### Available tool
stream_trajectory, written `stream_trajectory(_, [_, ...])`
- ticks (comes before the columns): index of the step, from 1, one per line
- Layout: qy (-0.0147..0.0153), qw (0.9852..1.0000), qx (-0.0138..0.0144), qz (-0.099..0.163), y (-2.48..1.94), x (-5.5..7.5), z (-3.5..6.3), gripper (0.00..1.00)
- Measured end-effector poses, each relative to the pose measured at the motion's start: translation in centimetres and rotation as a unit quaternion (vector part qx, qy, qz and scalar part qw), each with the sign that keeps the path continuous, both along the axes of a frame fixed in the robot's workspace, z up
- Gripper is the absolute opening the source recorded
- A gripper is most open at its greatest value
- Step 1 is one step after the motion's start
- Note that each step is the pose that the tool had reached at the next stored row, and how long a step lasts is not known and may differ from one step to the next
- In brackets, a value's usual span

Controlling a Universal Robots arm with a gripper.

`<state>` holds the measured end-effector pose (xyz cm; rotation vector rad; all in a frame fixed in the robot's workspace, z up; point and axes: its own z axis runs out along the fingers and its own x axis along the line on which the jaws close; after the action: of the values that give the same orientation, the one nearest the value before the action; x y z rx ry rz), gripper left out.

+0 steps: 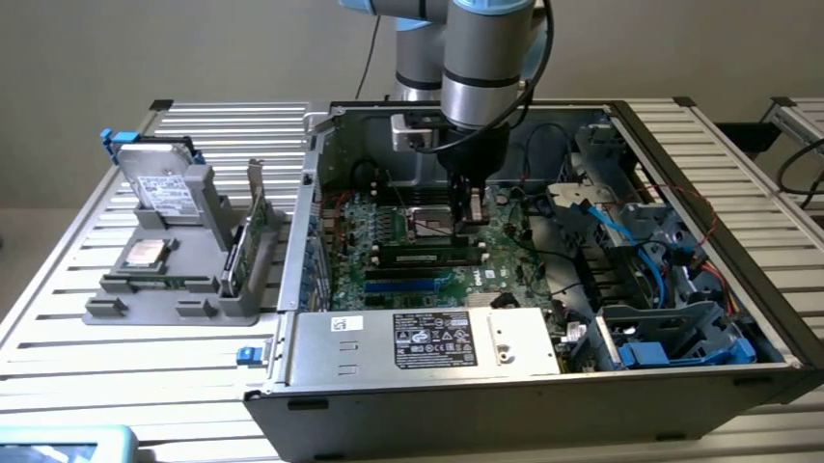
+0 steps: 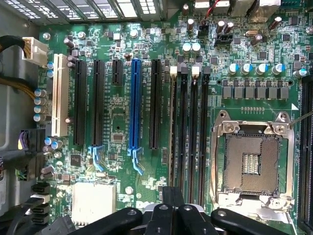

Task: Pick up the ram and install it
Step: 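Press down the ram until it locks into place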

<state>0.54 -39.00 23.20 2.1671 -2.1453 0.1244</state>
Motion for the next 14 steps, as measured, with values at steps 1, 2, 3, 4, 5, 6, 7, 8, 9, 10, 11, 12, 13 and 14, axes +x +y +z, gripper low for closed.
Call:
stream_trajectory(1, [0.0000,1.0000,-0.0001,0.000,0.02,0.00,0.00,0.11])
stream_trajectory(2, [0.0000,1.0000,-0.0004,-0.001,0.02,0.00,0.00,0.11])
stream_trajectory(3, [0.0000,1.0000,-0.0009,-0.001,0.02,0.00,-0.01,0.11])
stream_trajectory(4, [0.0000,1.0000,-0.0012,-0.001,0.01,0.00,-0.01,0.11])
stream_trajectory(5, [0.0000,1.0000,-0.0015,-0.002,0.00,0.00,-0.02,0.11])
stream_trajectory(6, [0.0000,1.0000,-0.0019,-0.002,0.00,0.00,-0.03,0.11])
stream_trajectory(7, [0.0000,1.0000,-0.0022,-0.002,0.00,0.00,-0.05,0.11])
stream_trajectory(8, [0.0000,1.0000,-0.0024,-0.002,0.00,0.00,-0.08,0.11])
stream_trajectory(9, [0.0000,1.0000,-0.0027,-0.003,0.00,0.00,-0.13,0.11])
stream_trajectory(10, [0.0000,1.0000,-0.0029,-0.003,0.00,0.00,-0.19,0.11])
stream_trajectory(11, [0.0000,1.0000,-0.0029,-0.003,0.00,0.01,-0.24,0.11])
stream_trajectory(12, [0.0000,1.0000,-0.0029,-0.003,0.00,0.04,-0.27,0.11])
stream_trajectory(13, [-0.0001,1.0000,-0.0030,-0.003,0.01,0.07,-0.29,0.11])
stream_trajectory(14, [-0.0001,1.0000,-0.0030,-0.003,0.01,0.08,-0.32,0.11])
